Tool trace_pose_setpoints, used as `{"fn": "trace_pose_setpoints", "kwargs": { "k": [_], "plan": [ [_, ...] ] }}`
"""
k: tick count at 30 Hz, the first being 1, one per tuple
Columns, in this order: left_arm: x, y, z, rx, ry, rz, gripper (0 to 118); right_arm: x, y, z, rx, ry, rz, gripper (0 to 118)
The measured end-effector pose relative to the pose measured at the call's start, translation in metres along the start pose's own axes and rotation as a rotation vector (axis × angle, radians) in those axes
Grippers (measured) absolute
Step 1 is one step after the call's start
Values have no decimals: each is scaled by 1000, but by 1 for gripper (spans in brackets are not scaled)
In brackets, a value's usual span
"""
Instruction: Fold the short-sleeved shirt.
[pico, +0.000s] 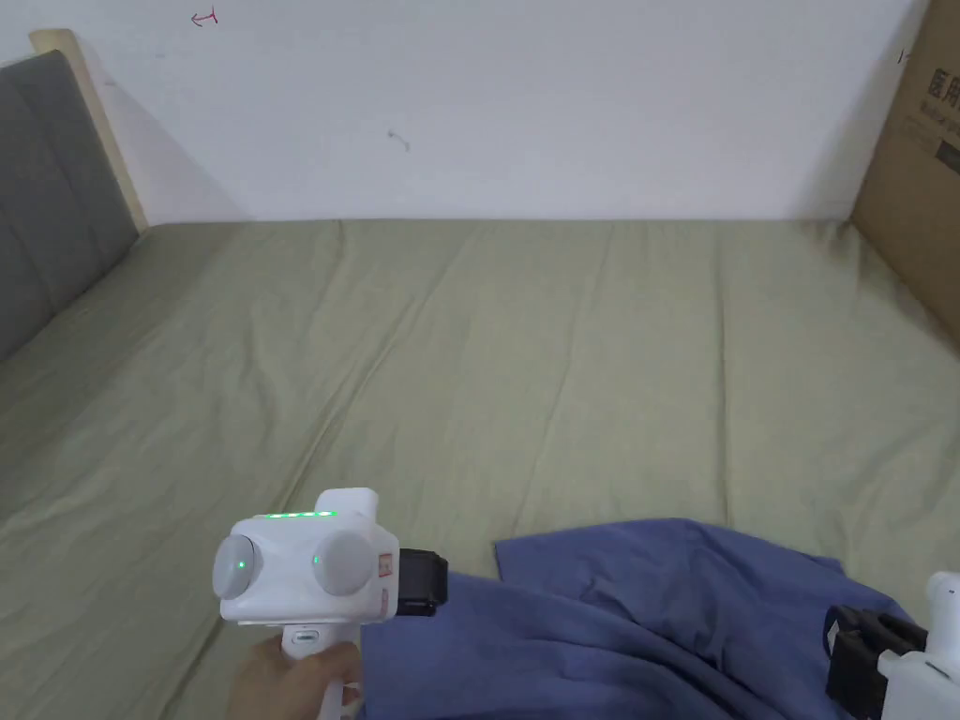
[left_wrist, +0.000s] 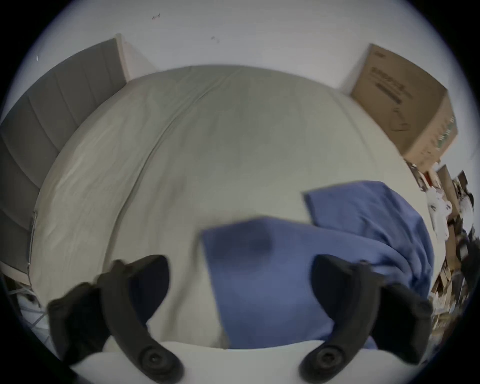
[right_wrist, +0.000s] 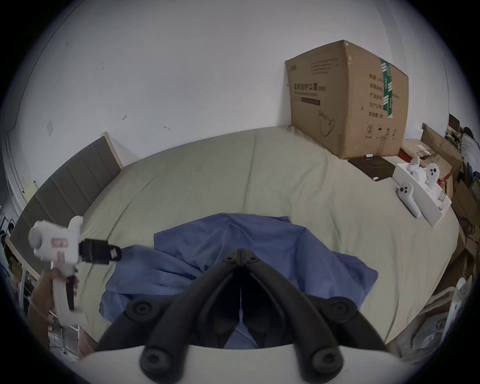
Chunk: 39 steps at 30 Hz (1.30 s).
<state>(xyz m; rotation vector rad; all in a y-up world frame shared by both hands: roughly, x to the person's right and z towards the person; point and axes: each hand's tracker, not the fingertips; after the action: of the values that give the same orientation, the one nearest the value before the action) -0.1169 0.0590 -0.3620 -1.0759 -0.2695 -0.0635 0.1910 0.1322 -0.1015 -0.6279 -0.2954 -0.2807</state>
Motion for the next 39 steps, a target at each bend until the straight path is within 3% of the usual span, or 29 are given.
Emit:
{"fn": "trace_pose_setpoints", "kwargs": {
  "k": [1,4,5,6,8,9,10,11,12,14,16,18,19,20,21,22,23,28,30,31,32,34,35,36,38,39],
  "plan": [
    [-4,5,-9,6,-9,9,113,-1,-1,-4,-9,1,7,0],
    [-5,7,-44,-69,-6,32,107,0,-5,-16,-47,9,25,0],
    [-3,1,-54,-119,26,14,102,0,-7,-19,-57,10,32,0],
    [2,-6,-47,-18,19,-39,89,1,-8,-21,-63,12,38,0],
    [6,-7,-31,-6,43,-49,85,1,-10,-25,-78,15,41,0],
    [7,-7,-26,17,76,-71,76,3,-10,-28,-86,19,40,0],
    [8,-10,-22,25,98,-74,57,5,-9,-32,-95,23,36,0],
    [4,-10,-17,26,92,-55,22,7,-6,-35,-103,36,30,0],
    [-1,-11,-12,39,31,-11,1,10,-3,-38,-111,64,23,0],
    [-5,-12,-5,33,17,-13,1,13,11,-46,-106,127,21,0],
    [-8,-13,4,37,10,-4,1,0,33,-56,-154,153,92,1],
    [-8,-15,10,43,-4,23,1,-7,54,-75,-131,153,182,31],
    [-9,-16,14,51,-12,26,1,-8,64,-86,-122,167,185,51],
    [-9,-17,17,53,-13,22,1,-11,76,-102,-136,184,194,80],
    [-8,-18,20,58,-11,16,1,-13,85,-120,-159,202,204,99],
    [-8,-17,20,61,-9,5,1,-16,92,-140,-190,207,226,111],
    [-8,-17,22,60,-9,-3,1,-20,96,-161,-228,198,261,114],
    [-9,-14,25,63,-17,-16,1,-20,80,-263,-463,148,431,114],
    [-10,-13,23,63,-23,-12,1,-14,63,-291,-557,52,445,113],
    [-10,-13,23,63,-23,-9,1,-9,63,-292,-567,110,380,108],
    [-10,-13,24,75,-22,-13,1,-4,71,-287,-492,119,344,94],
    [-8,-11,26,72,-22,-29,1,-2,79,-281,-495,122,371,93],
    [-7,-8,25,65,-16,-41,1,0,82,-281,-480,97,410,76],
    [-6,-7,27,68,-13,-44,1,-2,83,-267,-478,95,390,56],
    [-5,-6,39,83,-18,-39,1,10,92,-266,-504,105,256,4],
    [-6,-5,45,94,-24,-39,1,15,98,-261,-498,146,164,4]
  ]
}}
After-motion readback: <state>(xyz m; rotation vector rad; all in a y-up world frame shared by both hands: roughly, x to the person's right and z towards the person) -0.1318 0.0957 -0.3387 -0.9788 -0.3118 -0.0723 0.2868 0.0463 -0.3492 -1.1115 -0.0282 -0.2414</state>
